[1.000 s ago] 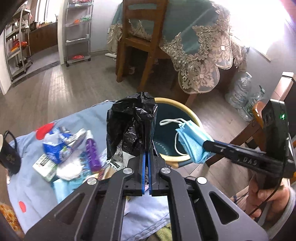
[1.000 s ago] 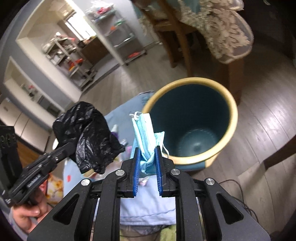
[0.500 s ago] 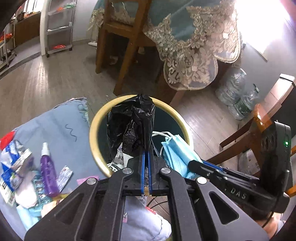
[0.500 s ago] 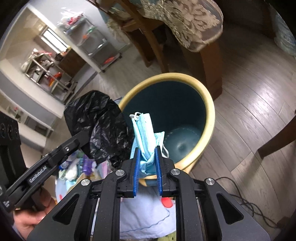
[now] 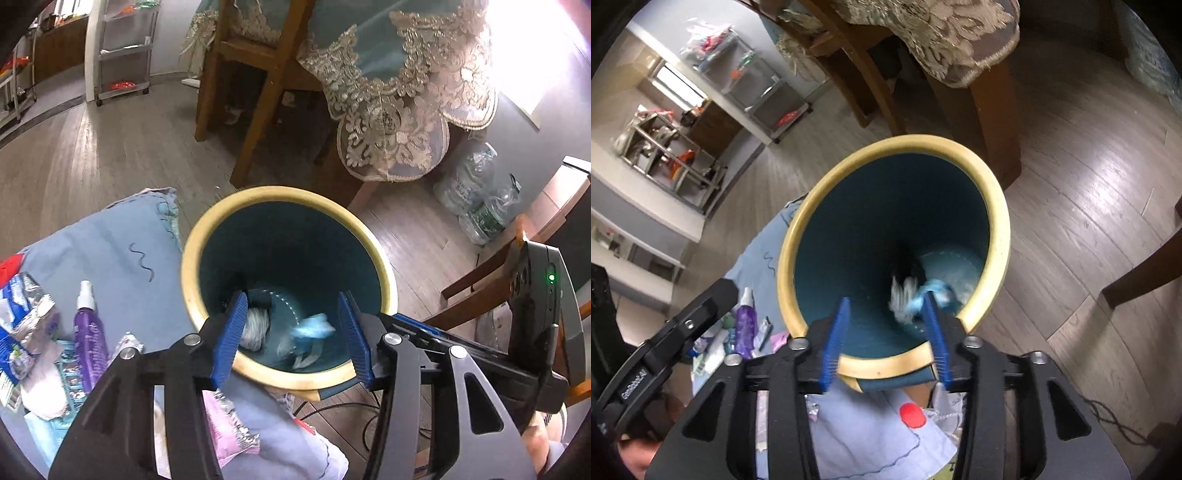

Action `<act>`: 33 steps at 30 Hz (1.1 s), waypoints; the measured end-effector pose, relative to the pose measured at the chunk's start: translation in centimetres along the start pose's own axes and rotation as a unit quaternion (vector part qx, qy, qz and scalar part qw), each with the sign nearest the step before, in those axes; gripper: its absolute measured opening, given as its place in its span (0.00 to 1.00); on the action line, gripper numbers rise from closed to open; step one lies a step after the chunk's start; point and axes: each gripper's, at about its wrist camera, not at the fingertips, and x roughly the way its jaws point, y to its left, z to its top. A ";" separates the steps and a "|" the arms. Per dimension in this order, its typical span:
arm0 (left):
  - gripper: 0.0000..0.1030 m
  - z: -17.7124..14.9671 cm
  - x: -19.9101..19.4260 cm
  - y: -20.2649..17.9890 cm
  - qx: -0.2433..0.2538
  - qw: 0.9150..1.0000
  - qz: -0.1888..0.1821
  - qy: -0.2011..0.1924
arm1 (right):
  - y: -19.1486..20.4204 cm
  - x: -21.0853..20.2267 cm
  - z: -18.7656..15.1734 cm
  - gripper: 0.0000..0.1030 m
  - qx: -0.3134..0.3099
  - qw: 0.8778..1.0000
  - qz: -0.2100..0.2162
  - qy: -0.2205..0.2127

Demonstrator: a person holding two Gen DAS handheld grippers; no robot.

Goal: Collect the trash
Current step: 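Open both grippers to drop the bag and mask into the bin, then grasp the clear plastic bag with the left gripper while the right grasps the pink wrapper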

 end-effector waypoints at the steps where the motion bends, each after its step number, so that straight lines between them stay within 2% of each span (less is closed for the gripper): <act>1: 0.51 -0.1 -0.5 0.2 -0.001 1.000 0.002 -0.004 | 0.2 -0.1 0.0 0.51 -0.002 1.000 0.000 -0.002; 11: 0.63 -1.9 -7.2 3.3 0.000 0.998 0.041 -0.045 | 3.3 -1.5 -1.0 0.62 -0.047 0.999 0.006 -0.013; 21: 0.64 -6.7 -13.5 7.9 -0.029 0.995 0.080 -0.054 | 6.8 -2.2 -3.5 0.68 -0.121 0.993 0.001 0.001; 28: 0.64 -10.3 -15.7 9.6 -0.047 0.992 0.101 -0.051 | 8.8 -2.2 -5.0 0.69 -0.161 0.987 0.007 0.014; 33: 0.64 -13.9 -14.7 10.2 -0.074 0.992 0.097 -0.027 | 10.0 -1.8 -6.2 0.70 -0.186 0.982 0.010 0.024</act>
